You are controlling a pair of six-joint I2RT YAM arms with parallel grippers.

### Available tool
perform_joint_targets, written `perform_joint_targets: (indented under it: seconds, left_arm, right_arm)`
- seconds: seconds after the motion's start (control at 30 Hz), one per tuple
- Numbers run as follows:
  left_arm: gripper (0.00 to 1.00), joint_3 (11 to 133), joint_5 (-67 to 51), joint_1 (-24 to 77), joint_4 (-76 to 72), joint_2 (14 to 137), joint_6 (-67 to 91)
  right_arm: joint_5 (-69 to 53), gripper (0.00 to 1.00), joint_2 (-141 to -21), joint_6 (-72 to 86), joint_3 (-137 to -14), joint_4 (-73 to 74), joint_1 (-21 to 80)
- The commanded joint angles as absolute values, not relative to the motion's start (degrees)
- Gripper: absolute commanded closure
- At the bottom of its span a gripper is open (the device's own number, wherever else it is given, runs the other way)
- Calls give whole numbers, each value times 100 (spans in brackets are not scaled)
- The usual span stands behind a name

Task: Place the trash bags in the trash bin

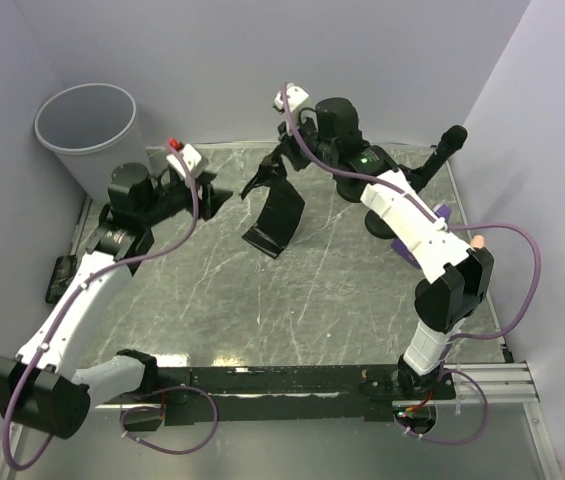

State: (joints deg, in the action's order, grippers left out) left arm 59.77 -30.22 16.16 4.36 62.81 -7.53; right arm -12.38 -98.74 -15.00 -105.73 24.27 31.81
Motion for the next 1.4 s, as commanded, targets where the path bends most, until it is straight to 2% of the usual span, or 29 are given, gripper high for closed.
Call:
perform_joint_targets:
  seconds: [0.0, 0.3, 0.43, 0.53, 0.77, 0.9, 1.17, 1.37]
  left_arm:
    - [39, 6775, -3445, 1661, -359, 6933, -177]
    - [43, 7347, -4007, 1775, -747, 7883, -272]
    - [46, 7330, -4052, 1854, -686, 7971, -456]
    - [53, 7365, -3955, 1898, -589, 8094, -589]
    - [53, 7365, -4280, 1881, -729, 8147, -326]
    - [62, 7532, -4499, 1785, -528, 8297, -80]
    - [60, 7549, -4842, 1521, -510, 8367, 70]
    - [68, 7743, -4869, 1512, -414, 8630, -199]
  right_arm:
    - [-1678, 100, -9589, -1776, -10740, 2434, 3454]
    - [-1951, 100, -9624, -1688, -11065, 2531, 3551]
    - [-2083, 100, -9615, -1661, -11127, 2549, 3595]
    - [-2188, 100, -9606, -1652, -11136, 2575, 3638]
    - [-2180, 100, -9589, -1722, -11083, 2628, 3683]
    - [-2197, 100, -9545, -1766, -11048, 2637, 3683]
    - [-2311, 100, -9483, -1811, -10969, 2663, 3683]
    - [-2373, 100, -9466, -1846, -10934, 2672, 3683]
